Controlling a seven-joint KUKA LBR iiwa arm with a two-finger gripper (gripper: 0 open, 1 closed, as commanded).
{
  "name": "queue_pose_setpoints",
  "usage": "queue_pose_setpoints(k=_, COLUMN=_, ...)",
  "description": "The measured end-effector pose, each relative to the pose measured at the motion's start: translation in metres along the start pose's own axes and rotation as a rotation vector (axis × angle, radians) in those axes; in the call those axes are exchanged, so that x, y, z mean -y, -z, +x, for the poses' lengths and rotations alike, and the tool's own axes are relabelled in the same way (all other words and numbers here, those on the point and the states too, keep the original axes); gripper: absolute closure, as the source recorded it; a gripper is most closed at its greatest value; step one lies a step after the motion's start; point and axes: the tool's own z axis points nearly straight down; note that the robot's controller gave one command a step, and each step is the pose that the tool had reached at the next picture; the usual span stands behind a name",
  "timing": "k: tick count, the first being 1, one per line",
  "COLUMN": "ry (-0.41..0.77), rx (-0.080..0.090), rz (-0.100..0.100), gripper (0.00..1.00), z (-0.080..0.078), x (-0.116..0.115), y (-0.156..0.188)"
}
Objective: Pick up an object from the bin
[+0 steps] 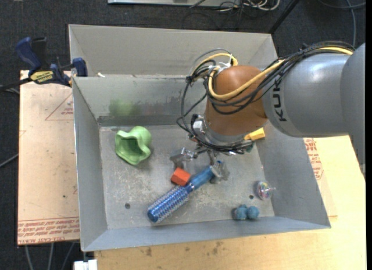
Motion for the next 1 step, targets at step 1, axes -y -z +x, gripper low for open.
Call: queue_pose_setpoints(k=1, ry=-0.001, rx=0.0, rz=0.0, gripper=1.0, z=0.0003, x=0.0003, y=0.0004)
